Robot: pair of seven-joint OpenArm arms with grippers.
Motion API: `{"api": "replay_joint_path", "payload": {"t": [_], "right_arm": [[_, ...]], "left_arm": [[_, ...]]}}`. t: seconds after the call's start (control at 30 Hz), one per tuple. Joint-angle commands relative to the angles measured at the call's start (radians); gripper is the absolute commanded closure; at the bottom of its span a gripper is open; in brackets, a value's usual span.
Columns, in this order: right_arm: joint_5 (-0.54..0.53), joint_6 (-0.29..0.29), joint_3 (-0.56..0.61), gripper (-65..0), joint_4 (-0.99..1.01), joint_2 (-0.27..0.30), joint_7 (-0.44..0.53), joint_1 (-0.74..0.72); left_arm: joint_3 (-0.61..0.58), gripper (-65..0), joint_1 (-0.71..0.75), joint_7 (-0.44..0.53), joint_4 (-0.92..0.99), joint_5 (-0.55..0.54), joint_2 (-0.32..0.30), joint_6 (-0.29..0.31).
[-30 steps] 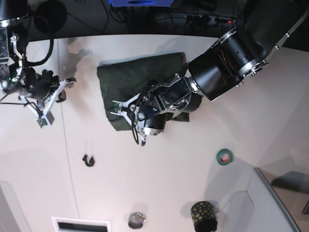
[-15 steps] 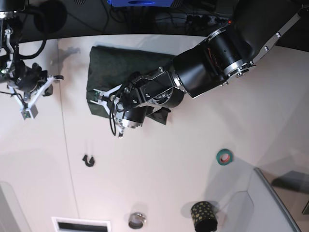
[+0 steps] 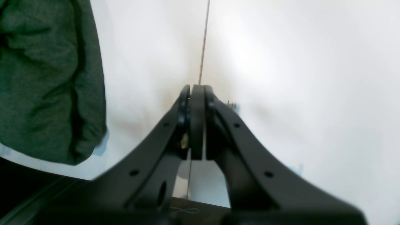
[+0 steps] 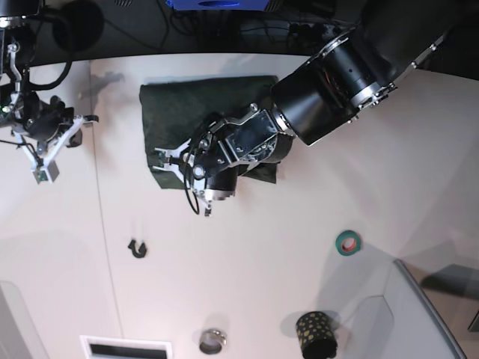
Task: Layout the t-shirt on the table in an organized manner, then fold the t-shirt properly
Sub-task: 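Press the folded shirt flat with the left gripper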
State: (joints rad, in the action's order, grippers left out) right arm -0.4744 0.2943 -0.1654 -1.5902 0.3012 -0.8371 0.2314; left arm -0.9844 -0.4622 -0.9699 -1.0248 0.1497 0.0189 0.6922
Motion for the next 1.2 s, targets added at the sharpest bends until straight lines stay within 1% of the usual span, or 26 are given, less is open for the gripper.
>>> {"api": "replay_joint_path", "payload": {"t": [0.0,0.1,0.5,0.63,0.73,0.8,0.87,0.93,1.17], "right_arm": [[-0.010,0.001,-0.003,-0.8,-0.017,0.014,0.017,-0.007],[-0.010,0.003,-0.003,-0.8,-0.017,0.014,0.017,-0.007],[-0.010,0.003,-0.003,-0.8,-0.017,0.014,0.017,-0.010],[-0.010,0.003,-0.003,-0.8,-0.017,0.014,0.017,-0.010],[-0.010,0.003,-0.003,-0.8,-0.017,0.014,0.017,-0.008],[-0.010,0.003,-0.003,-0.8,-0.017,0.014,0.017,-0.008],[-0.010,0.003,-0.003,-0.8,-0.017,0.014,0.017,-0.010],[-0.010,0.003,-0.003,-0.8,-0.017,0.014,0.017,-0.010],[-0.010,0.003,-0.003,-0.8,-0.016,0.013,0.017,-0.011]], "left_arm": [[0.029,0.0,-0.007,-0.022,-0.002,0.006,-0.001,0.006],[0.063,0.0,0.016,-0.022,-0.004,0.014,-0.001,0.006],[0.061,0.0,0.012,-0.019,-0.007,0.015,0.002,0.006],[0.058,0.0,-0.004,-0.016,-0.004,0.017,0.028,0.006],[0.058,0.0,-0.008,-0.013,-0.007,0.017,0.029,0.006],[0.034,0.0,-0.017,0.006,-0.007,0.017,0.031,0.006],[-0.029,0.0,-0.031,0.036,0.001,0.011,0.031,0.006],[-0.060,0.0,-0.033,0.033,0.001,0.008,0.031,0.006],[-0.072,0.0,-0.034,0.039,0.001,0.015,0.036,0.006]]}}
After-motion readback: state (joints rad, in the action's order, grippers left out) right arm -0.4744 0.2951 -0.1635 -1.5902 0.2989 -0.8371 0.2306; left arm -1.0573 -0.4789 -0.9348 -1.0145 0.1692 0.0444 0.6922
